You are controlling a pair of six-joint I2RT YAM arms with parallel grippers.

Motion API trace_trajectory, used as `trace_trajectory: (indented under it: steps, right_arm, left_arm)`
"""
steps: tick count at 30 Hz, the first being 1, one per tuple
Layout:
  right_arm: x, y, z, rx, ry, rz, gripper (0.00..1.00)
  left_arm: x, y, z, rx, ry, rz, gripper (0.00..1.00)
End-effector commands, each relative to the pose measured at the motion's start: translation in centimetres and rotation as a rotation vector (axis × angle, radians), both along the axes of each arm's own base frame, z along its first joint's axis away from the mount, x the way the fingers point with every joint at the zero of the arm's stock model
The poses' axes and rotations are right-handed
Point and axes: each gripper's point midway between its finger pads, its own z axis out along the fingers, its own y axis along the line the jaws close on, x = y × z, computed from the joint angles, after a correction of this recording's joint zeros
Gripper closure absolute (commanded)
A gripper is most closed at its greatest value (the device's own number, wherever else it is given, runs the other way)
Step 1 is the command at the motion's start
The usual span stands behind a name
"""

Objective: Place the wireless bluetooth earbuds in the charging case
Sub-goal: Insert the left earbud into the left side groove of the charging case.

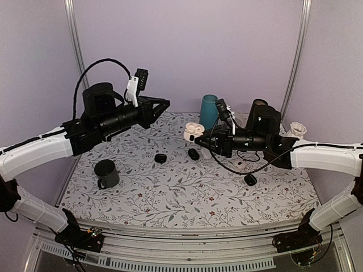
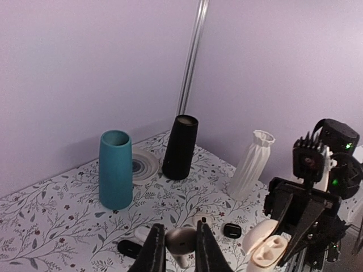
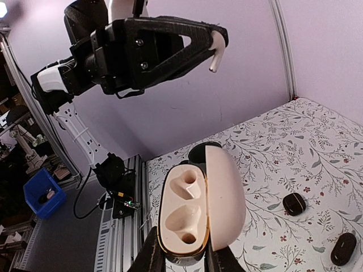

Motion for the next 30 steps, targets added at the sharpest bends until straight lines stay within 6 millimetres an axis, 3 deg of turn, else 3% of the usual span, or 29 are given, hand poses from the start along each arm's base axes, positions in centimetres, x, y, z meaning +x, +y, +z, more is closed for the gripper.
trace_trajectory:
  steps: [1,9,16,20,30]
  right_arm:
    - [0.2,0.5,2.2,0.051,-0.009,0.027,0.98]
    - [0.9,0.9,3.5,0.077,-0.015,0.002,0.98]
    - [1.7,0.9,4.6,0.064,-0.119,-0.164,0.98]
    - [2.5,0.3,5.2,0.066,-0.149,-0.241,0.98]
    - [1.7,0.4,6.9,0.073,-0.225,-0.315,0.98]
  left_arm:
    - [-3.1,-2.0,5.4,-0.102,-0.181,-0.156,0.88]
    - [-5.8,-3.9,6.5,-0.118,-0.264,-0.279,0.88]
    - [-6.7,-5.0,6.5,-0.103,-0.295,-0.299,0.88]
    - [-6.9,-5.4,6.2,-0.080,-0.318,-0.278,0.88]
    - [-5.9,-6.5,4.6,0.008,-0.351,-0.168,0.88]
